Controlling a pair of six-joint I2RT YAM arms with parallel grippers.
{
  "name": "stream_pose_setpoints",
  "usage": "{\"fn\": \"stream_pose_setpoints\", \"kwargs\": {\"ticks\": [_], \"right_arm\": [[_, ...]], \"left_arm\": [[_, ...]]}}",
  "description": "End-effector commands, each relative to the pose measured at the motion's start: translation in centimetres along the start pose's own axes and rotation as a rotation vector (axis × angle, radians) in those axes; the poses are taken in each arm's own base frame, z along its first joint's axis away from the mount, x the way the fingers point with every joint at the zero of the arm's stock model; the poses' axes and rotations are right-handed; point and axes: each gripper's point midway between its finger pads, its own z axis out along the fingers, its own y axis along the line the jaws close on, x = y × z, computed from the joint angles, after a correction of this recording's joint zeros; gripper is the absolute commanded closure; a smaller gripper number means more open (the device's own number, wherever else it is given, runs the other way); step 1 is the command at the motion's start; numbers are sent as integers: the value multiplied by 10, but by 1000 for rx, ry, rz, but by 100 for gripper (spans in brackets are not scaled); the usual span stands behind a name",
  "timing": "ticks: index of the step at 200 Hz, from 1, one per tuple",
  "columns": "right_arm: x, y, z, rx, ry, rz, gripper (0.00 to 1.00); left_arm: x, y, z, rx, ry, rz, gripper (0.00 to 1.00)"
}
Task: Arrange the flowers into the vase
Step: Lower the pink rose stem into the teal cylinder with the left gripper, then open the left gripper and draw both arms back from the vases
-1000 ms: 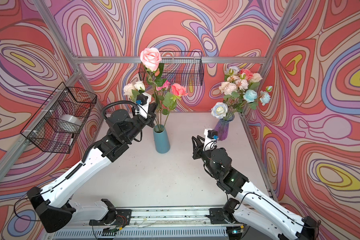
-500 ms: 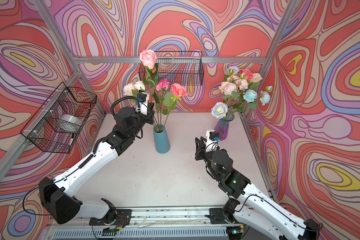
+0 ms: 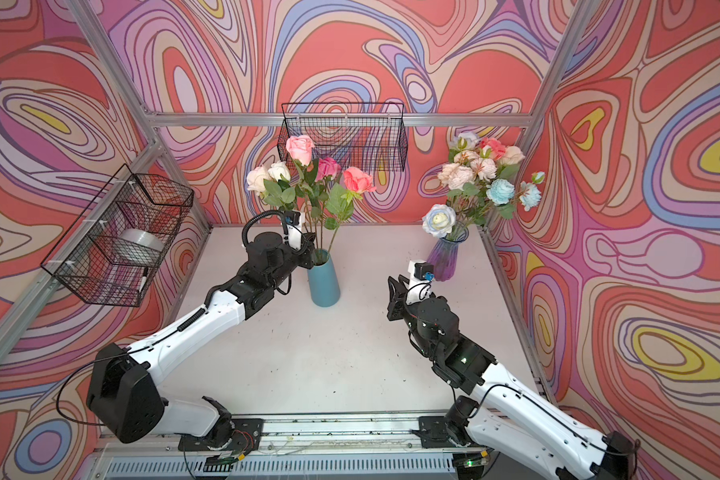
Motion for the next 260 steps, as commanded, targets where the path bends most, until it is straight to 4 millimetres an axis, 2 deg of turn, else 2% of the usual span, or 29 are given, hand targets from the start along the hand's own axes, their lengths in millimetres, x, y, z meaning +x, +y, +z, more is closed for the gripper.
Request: {"fn": "stream_pose_setpoints", "kwargs": {"ticks": [1, 53, 66, 99, 120, 142, 219, 246, 260], "right_arm": [[-1, 1, 1, 3, 6, 6, 72], [1, 1, 1, 0, 9, 11, 72], [1, 1, 1, -1, 10, 11, 72], [1, 1, -1, -2, 8, 10, 72], [1, 1, -1, -5, 8, 12, 72], [-3, -1, -5, 1, -7, 30, 72], [-2, 0, -4, -2, -1, 30, 72], [-2, 1, -3, -5, 2, 27, 72], [0, 1, -2, -4, 6, 23, 72]], "left_arm": [[-8, -4, 0, 25, -35, -27, 100], [9, -7, -2, 42, 34, -16, 100], [13, -8, -3, 43, 54, -6, 97], [19, -6, -10, 34, 75, 8, 87], [19, -6, -16, 38, 77, 7, 70], [18, -5, -21, 29, 74, 7, 64], [16, 0, -43, 18, 60, 2, 63], [9, 5, -59, 3, 39, -14, 62], [1, 9, -74, -10, 4, -26, 63]]}}
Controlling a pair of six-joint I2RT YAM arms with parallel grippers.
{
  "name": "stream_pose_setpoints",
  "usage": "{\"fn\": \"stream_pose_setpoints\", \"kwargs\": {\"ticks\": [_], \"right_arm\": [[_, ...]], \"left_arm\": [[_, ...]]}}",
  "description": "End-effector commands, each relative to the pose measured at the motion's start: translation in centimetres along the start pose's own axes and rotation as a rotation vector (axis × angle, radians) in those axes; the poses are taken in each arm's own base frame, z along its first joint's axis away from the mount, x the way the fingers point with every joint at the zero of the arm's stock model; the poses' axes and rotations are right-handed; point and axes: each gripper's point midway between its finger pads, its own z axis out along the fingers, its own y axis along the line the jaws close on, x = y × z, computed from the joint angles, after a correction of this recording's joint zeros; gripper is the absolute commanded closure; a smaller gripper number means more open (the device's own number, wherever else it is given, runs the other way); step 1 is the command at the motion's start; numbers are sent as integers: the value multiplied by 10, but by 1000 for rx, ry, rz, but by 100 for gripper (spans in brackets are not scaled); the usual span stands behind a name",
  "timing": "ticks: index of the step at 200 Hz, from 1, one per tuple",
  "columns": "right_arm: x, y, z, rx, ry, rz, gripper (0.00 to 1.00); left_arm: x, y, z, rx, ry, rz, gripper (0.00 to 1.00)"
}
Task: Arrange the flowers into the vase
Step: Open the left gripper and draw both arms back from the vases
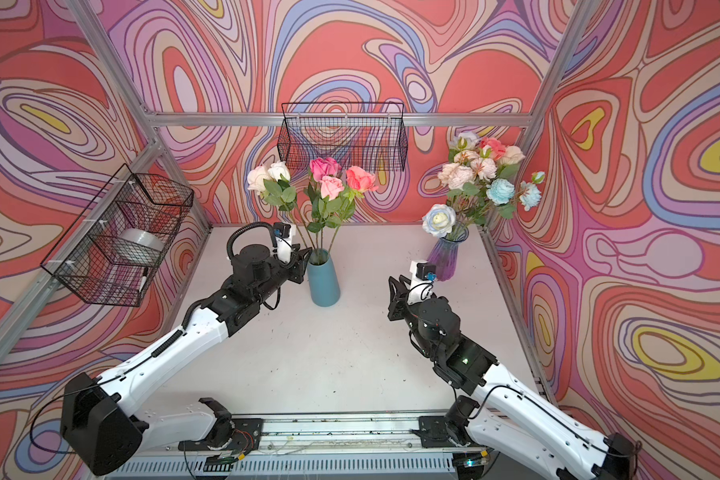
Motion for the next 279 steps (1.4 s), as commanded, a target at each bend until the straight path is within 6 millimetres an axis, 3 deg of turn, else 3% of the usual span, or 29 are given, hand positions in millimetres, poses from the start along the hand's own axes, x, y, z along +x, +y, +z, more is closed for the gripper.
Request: {"fn": "stream_pose_setpoints", "kwargs": {"ticks": [1, 31, 62, 113, 126, 141, 143, 148, 153, 155, 159, 164, 167, 199, 202, 210, 234, 244, 258, 279], "right_arm": [[1, 1, 1, -3, 9, -2, 72], [2, 4, 4, -10, 16, -16, 72], [0, 10, 9, -18, 30, -47, 71], [-3, 29, 24, -68, 75, -72, 69], [-5, 39, 27, -104, 85, -70, 65], [-15, 52, 28, -161, 67, -42, 56], [-17, 55, 27, -171, 62, -39, 53], [-23, 60, 26, -198, 51, -30, 47], [-28, 65, 24, -222, 38, -21, 41], [-30, 67, 24, -231, 36, -18, 39], [-34, 70, 23, -245, 28, -12, 31], [-39, 72, 22, -255, 21, 8, 7], [-41, 73, 22, -257, 17, 19, 2], [-39, 67, 25, -219, 24, 108, 2], [-39, 65, 27, -204, 23, 112, 1], [-34, 55, 31, -144, 35, 136, 2], [-24, 26, 36, 58, 110, 181, 2], [-23, 16, 33, 126, 129, 205, 2], [-21, 19, 34, 97, 135, 159, 2], [-14, 25, 39, 41, 87, 116, 2]], "left_arm": [[-11, 7, -24, -30, -38, -26, 62], [-22, 21, -61, -79, -125, -75, 61], [-22, 39, -99, -146, -207, -159, 60], [5, 53, -161, -129, -298, -368, 57], [23, 62, -167, -159, -300, -432, 48], [42, 74, -170, -213, -298, -518, 36], [53, 75, -165, -224, -278, -517, 35], [61, 77, -162, -232, -270, -524, 28], [65, 78, -161, -236, -268, -531, 5], [66, 77, -160, -235, -266, -533, 1], [69, 77, -157, -233, -259, -532, 0], [71, 75, -154, -228, -250, -524, 0], [72, 74, -152, -226, -241, -515, 0], [78, 65, -135, -217, -133, -467, 0], [64, 64, -137, -208, -155, -473, 0], [64, 64, -133, -210, -147, -483, 0], [76, 65, -118, -229, -134, -574, 0], [93, 72, -113, -288, -88, -636, 0], [103, 73, -107, -325, -15, -620, 0], [99, 66, -98, -311, 52, -521, 0]]}}
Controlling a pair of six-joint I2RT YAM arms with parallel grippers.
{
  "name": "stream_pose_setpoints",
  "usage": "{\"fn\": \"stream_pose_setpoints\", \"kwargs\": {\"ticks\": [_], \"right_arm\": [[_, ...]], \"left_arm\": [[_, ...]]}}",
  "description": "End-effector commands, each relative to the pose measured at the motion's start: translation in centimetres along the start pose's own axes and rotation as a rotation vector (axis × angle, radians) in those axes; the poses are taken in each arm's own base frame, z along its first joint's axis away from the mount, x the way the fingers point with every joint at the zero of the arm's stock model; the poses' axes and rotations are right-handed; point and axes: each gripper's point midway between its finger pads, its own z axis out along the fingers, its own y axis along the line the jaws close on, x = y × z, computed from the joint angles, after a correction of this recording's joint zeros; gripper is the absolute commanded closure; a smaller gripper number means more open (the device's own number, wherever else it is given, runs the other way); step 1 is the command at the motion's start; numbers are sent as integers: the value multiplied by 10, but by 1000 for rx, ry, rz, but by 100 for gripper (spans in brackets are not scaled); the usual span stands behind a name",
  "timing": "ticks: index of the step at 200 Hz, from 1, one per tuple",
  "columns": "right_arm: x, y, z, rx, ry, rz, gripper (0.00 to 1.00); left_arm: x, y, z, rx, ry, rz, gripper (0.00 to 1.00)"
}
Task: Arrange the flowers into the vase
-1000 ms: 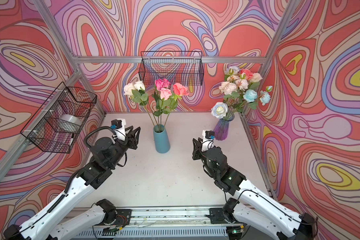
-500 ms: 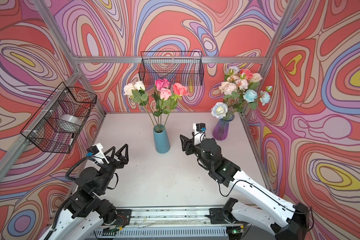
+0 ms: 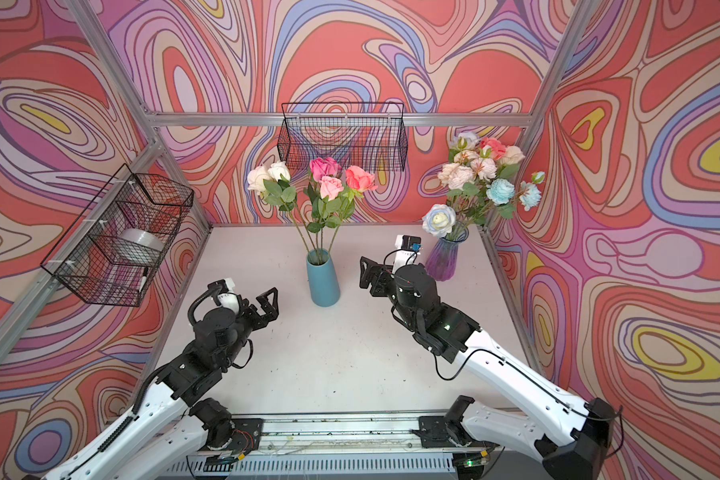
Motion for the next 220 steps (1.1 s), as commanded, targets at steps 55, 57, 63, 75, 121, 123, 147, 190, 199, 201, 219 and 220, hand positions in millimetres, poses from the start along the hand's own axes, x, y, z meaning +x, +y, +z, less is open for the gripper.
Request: {"fn": "stream_pose_setpoints", "kwargs": {"ticks": [55, 57, 63, 75, 121, 123, 147, 190, 199, 201, 219, 220], "right_arm": [[33, -42, 23, 145, -117, -323, 2], [34, -44, 24, 159, -121, -350, 2], [39, -51, 27, 190, -124, -426, 2], [47, -64, 29, 242, -145, -489, 2], [64, -108, 20, 216, -306, -598, 2], [65, -111, 21, 219, -302, -608, 2], [80, -153, 31, 262, -225, -649, 2], [87, -186, 37, 336, -231, -674, 2], [88, -190, 41, 344, -226, -673, 2], [88, -191, 43, 347, -225, -675, 1], [89, -201, 47, 378, -231, -674, 2], [89, -202, 47, 380, -233, -673, 2]], "left_arm": [[-19, -7, 11, -54, -40, 180, 0], [-18, -8, 12, -49, -42, 190, 0], [-18, -12, 13, -25, -51, 246, 0], [-15, -27, 16, 66, -82, 415, 0], [-1, 27, 31, -114, -285, 776, 0], [1, 30, 32, -125, -282, 781, 0], [16, 68, 58, -209, -197, 801, 0], [17, 103, 85, -245, -236, 745, 0], [12, 114, 89, -260, -254, 682, 0], [13, 117, 90, -258, -251, 671, 0], [21, 136, 103, -225, -220, 597, 0], [21, 136, 103, -225, -223, 598, 0]]}}
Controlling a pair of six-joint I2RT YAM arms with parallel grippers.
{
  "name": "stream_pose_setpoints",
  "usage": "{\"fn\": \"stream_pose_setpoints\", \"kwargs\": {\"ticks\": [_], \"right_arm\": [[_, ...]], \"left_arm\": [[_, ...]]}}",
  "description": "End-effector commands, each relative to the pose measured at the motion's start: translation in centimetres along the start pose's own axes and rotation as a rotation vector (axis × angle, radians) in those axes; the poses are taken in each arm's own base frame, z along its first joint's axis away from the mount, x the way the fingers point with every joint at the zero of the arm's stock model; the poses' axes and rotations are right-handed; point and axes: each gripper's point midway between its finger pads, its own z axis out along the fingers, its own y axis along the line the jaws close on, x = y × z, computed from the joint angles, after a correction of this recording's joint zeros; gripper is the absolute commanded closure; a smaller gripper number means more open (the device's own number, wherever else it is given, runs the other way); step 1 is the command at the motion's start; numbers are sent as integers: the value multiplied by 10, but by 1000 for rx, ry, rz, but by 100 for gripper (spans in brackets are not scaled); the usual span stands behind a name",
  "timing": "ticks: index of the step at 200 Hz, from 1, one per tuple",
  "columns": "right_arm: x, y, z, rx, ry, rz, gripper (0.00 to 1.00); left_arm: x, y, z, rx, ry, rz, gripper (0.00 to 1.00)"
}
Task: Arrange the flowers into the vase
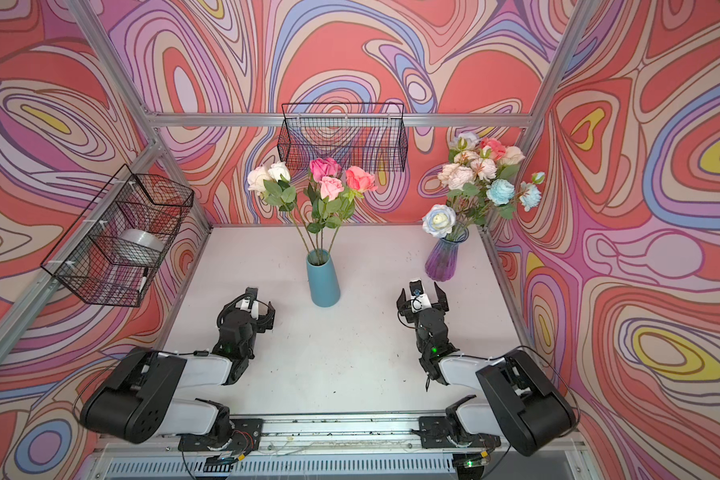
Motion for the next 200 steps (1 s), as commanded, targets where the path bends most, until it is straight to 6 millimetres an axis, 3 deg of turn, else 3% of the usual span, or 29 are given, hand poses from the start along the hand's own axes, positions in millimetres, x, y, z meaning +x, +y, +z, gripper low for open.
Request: {"fn": "stream_pose_setpoints", "kwargs": {"ticks": [1, 32, 58, 111, 125, 159, 200], "right_arm": [[-12, -10, 7, 43, -75, 17, 2], [7, -24, 17, 97, -52, 69, 2], [18, -32, 26, 104, -46, 125, 2], [47, -49, 37, 105, -36, 232, 2], [55, -44, 43, 79, 14, 230, 2], [49, -47, 49, 84, 19, 238, 1], [64, -56, 79, 38, 160, 308, 1]], "left_arm": [[-24, 11, 10, 24, -154, -134, 0], [-19, 11, 27, 57, -39, -155, 0], [-14, 23, 43, 10, 54, -200, 0], [-14, 25, 43, 15, 44, -209, 0], [-13, 25, 43, 15, 47, -211, 0], [-13, 25, 43, 13, 46, -211, 0], [-14, 25, 43, 13, 43, -211, 0]]}}
